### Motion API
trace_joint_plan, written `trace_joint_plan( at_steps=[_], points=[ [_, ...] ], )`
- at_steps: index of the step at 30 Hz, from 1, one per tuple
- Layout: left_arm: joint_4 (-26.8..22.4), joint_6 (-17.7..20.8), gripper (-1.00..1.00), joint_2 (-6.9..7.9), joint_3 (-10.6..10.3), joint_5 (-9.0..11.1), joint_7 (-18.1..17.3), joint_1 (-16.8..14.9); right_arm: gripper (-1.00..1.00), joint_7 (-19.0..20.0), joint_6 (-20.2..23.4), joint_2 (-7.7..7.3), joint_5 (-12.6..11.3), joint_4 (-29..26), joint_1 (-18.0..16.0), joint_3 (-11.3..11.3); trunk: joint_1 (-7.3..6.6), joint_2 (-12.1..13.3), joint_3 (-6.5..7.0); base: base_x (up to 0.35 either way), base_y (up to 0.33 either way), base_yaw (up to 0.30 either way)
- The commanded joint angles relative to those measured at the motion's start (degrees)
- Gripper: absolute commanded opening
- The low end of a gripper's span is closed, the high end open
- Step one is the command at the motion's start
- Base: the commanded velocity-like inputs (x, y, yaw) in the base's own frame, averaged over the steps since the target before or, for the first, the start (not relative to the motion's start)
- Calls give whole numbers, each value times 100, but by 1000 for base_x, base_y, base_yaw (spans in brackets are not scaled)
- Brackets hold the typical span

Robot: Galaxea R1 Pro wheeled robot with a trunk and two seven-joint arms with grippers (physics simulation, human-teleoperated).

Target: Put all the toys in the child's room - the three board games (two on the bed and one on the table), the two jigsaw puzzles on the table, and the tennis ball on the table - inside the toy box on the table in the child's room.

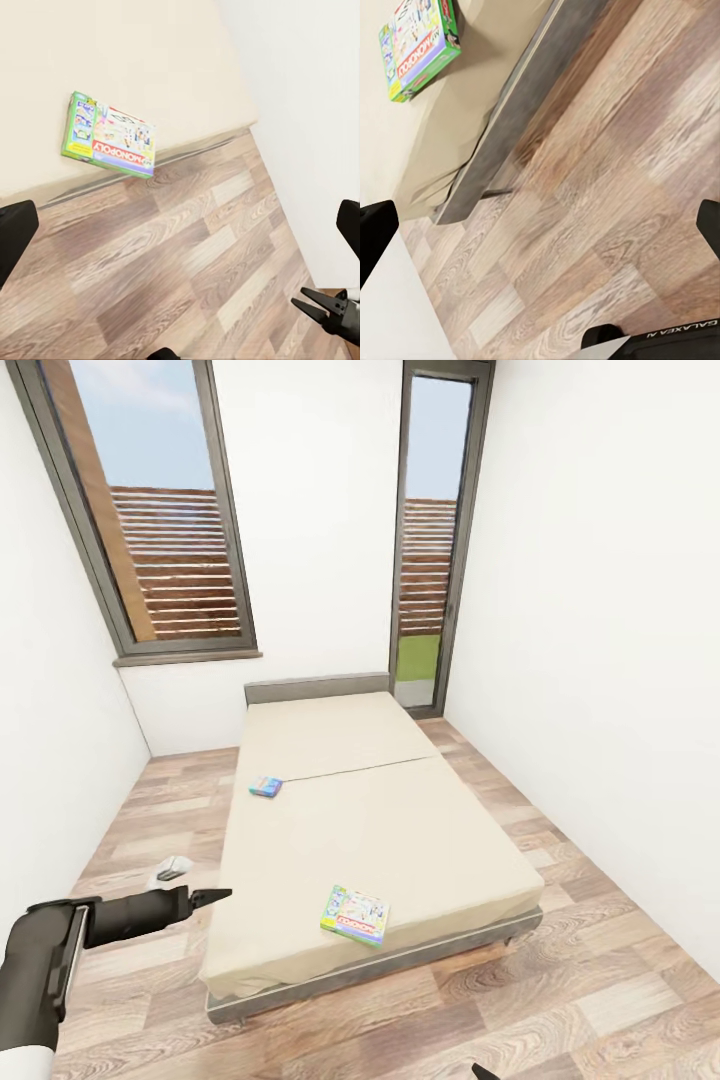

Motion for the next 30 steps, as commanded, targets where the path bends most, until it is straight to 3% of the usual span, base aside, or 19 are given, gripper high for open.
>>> trace_joint_plan(
  at_steps=[1, 8, 18, 30],
  points=[
    [-6, 49, 100, -2, 31, -56, -59, -7, 100, 18, 50, 6, -41, -4, -5, -29, 1, -7, -9, 0, 3, 0],
    [-6, 57, 100, -6, 105, -54, -60, -7, 100, 18, -241, 8, -37, 9, -5, -2, 1, -7, -9, 0, 1, 0],
    [-5, 68, 100, -3, 123, -53, -65, -7, 100, 11, -435, 5, -46, 13, -5, 367, 221, -408, -188, 0, 0, 0],
    [-4, 84, 100, 1, 132, -53, -68, -7, 100, 48, -451, 3, -133, 10, -5, 431, 485, -890, -404, 0, 0, 0]
  ],
)
